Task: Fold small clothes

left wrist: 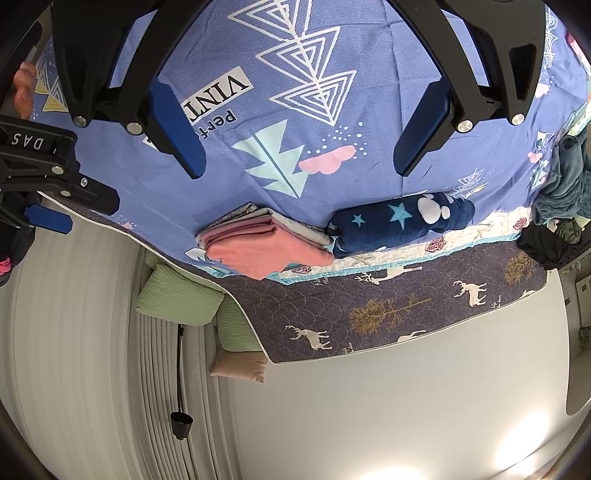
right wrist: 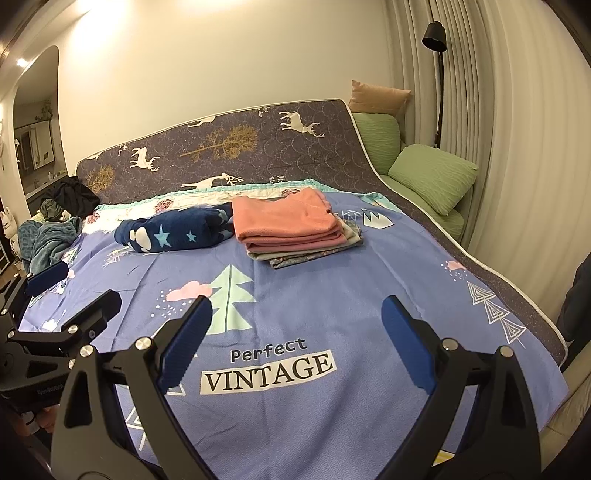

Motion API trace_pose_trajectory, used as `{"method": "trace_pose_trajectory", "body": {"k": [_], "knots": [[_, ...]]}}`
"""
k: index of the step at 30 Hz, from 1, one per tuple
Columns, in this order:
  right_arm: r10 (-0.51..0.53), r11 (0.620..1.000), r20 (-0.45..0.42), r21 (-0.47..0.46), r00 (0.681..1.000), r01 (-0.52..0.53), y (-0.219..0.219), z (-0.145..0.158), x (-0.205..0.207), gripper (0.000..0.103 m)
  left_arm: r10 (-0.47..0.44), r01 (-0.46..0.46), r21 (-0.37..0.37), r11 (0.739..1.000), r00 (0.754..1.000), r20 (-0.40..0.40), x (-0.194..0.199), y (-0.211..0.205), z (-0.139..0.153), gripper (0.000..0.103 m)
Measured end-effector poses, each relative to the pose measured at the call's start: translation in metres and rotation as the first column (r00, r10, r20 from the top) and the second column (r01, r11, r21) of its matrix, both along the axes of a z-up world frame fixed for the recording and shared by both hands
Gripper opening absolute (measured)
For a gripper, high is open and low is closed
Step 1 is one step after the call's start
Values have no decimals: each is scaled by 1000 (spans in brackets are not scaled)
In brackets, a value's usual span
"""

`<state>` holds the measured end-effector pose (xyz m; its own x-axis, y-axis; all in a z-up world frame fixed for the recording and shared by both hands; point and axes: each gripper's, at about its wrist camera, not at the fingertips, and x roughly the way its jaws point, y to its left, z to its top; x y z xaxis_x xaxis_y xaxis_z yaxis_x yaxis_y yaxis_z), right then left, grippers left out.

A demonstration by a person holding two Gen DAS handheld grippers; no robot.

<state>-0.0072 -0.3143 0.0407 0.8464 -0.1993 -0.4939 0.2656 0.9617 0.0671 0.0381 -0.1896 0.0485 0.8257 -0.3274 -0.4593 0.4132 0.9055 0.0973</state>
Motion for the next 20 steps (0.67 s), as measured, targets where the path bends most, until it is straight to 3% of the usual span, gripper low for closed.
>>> {"method": "trace_pose_trajectory", "body": {"k": [20], "knots": [[1,1000,-1,-3,1000,-1,1,0,-1,95,8,-8,-1,1000,1000,4,-2,1,1,102]]}}
